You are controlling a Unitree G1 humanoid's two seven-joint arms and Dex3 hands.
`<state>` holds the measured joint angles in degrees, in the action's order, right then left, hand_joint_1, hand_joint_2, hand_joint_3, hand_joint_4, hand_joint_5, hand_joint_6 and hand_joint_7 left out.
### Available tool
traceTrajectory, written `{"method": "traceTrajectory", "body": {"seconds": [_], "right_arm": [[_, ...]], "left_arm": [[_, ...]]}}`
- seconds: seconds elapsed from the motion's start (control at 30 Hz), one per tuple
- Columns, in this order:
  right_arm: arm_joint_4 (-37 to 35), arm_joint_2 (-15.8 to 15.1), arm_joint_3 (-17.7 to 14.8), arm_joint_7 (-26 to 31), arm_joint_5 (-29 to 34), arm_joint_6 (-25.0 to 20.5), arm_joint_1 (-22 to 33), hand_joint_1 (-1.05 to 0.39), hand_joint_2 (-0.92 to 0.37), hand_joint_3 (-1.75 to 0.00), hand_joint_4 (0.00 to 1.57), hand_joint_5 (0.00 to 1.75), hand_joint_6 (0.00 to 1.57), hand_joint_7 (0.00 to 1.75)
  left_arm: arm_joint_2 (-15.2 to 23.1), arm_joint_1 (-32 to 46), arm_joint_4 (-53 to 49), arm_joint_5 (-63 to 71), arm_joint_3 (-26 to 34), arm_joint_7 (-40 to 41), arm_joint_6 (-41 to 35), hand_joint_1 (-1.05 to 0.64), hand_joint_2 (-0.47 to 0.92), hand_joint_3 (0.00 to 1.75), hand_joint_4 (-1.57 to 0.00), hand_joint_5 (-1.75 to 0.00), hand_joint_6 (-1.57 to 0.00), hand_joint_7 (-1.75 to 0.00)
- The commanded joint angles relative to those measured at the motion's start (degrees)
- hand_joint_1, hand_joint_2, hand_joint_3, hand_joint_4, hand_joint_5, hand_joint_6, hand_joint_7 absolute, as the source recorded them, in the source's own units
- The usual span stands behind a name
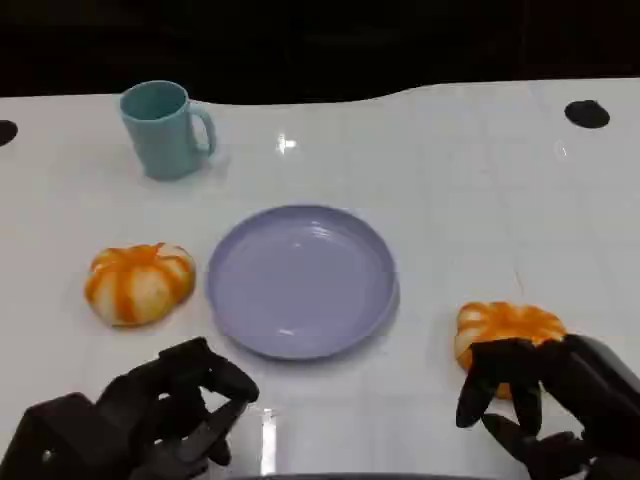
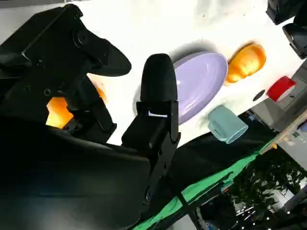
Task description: Grasp the bread from the table and place it into the plate.
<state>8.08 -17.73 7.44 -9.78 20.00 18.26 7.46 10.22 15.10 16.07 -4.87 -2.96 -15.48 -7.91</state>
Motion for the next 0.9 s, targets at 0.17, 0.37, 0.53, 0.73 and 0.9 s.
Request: {"method": "traceTrajectory", "body": {"seconds": [0.17,0.37,0.53,0.73,0.9], "right_arm": [[-0.28,-0.35,-0.16,0.25,-0.48,0.29,-0.23,-0.05,-0.31,-1.21,0.93,1.75,0.89,1.18],[-0.76,-0.39,-0.12,0.31,-0.32,0.53,-0.42,-0.05,-0.31,-1.2,0.93,1.75,0.9,1.17],[-0.78,-0.37,-0.11,0.35,-0.31,0.55,-0.42,-0.06,-0.32,-1.18,0.93,1.74,0.9,1.16],[-0.66,-0.33,-0.11,0.13,-0.57,0.36,-0.45,-0.06,-0.32,-1.18,0.93,1.75,0.9,1.16],[-0.76,-0.33,-0.08,0.02,-0.84,0.54,-0.44,-0.06,-0.32,-1.19,0.94,1.75,0.9,1.16]], "left_arm": [[0.55,0.0,0.2,-0.22,0.43,-0.12,-0.21,-0.39,0.92,0.46,-0.61,-1.75,-0.59,-1.31],[0.57,-0.09,0.01,-0.18,0.45,-0.13,-0.01,-0.39,0.92,0.46,-0.61,-1.75,-0.59,-1.31],[0.54,-0.14,-0.02,-0.17,0.45,-0.09,-0.06,-0.39,0.92,0.46,-0.61,-1.75,-0.59,-1.32],[0.55,-0.17,-0.02,-0.22,0.47,-0.11,-0.2,-0.39,0.92,0.46,-0.61,-1.75,-0.6,-1.32],[0.66,-0.16,-0.26,-0.11,0.5,-0.16,0.13,-0.4,0.92,0.46,-0.61,-1.75,-0.59,-1.31]]}}
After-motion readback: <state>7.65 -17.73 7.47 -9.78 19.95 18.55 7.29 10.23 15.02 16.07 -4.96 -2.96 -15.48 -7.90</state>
